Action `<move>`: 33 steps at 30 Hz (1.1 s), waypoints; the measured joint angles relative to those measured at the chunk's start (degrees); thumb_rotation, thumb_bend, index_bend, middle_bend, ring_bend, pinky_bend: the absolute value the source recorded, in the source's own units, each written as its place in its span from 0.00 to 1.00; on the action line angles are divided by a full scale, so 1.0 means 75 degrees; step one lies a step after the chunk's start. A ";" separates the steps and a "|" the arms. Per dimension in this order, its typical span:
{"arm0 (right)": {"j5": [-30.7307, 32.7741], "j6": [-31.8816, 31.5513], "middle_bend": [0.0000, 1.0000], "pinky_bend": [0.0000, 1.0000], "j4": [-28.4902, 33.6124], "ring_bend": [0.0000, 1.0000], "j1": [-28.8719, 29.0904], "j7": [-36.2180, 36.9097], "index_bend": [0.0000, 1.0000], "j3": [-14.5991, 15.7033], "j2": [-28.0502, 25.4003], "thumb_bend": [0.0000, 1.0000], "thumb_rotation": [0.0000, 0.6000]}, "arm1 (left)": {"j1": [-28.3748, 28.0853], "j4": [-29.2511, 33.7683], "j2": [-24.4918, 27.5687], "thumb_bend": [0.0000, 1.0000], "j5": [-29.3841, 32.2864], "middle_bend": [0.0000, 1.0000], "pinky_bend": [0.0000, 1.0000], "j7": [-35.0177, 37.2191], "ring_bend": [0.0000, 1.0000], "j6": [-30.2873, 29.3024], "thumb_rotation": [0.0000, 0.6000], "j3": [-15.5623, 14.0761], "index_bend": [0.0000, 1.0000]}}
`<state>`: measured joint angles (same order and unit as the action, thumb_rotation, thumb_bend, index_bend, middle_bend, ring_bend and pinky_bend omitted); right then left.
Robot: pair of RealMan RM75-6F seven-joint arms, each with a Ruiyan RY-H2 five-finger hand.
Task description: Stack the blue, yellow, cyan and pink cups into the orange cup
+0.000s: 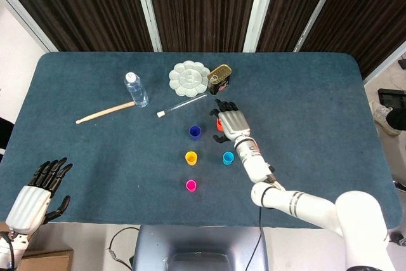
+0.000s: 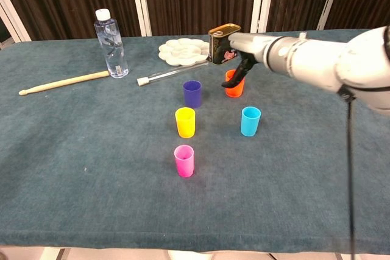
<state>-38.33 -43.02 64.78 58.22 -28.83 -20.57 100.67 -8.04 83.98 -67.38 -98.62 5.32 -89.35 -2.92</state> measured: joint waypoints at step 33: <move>0.0162 0.0112 0.00 0.00 -0.2151 0.00 0.1091 0.0125 0.49 -0.0183 0.1888 0.44 1.00 | 0.0085 -0.0008 0.0086 0.43 -0.0129 0.00 0.08 0.0134 0.00 -0.0205 1.00 -0.0045 0.00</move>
<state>-37.11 -42.19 48.65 66.40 -27.90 -21.94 114.83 -7.40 83.92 -66.74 -99.59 6.32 -90.89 -3.25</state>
